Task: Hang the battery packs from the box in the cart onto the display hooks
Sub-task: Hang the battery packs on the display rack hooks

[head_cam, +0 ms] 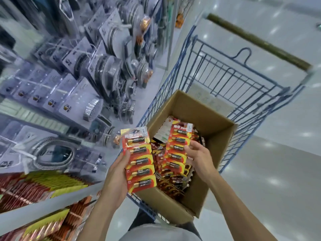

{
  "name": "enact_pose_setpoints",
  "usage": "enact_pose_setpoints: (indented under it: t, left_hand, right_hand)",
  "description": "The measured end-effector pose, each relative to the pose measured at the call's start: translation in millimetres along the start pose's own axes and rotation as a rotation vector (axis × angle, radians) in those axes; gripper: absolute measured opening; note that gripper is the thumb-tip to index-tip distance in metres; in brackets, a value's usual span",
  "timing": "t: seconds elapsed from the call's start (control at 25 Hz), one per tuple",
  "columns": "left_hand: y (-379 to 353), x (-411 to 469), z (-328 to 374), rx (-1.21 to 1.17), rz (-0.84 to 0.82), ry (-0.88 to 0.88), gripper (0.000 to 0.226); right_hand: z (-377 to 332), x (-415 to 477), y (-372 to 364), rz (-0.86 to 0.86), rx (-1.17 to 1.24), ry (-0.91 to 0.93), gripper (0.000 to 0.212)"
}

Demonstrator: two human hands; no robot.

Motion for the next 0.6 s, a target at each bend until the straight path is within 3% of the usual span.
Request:
enact_pose_setpoints:
  t: [0.28,0.6]
  left_hand:
    - [-15.6,-39.7,45.1,0.018,-0.117,-0.113,0.034]
    - [38.4,-151.0,71.5,-0.086,-0.01,-0.415,0.035]
  right_hand:
    - [-61.0,-118.8,-13.9,-0.004,0.131,0.194,0.027]
    - [-72.6,-205.2,-76.3,-0.299,0.075,0.281,0.029]
Point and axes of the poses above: each hand's wrist, its own x-axis towards the middle knuckle, its own y-axis out of the back of the hand, z = x × y, the point moved 8 cm from there along x, towards the middle knuckle, and after that the axes turned 4 degrees about -y, right-handed, at the moved point
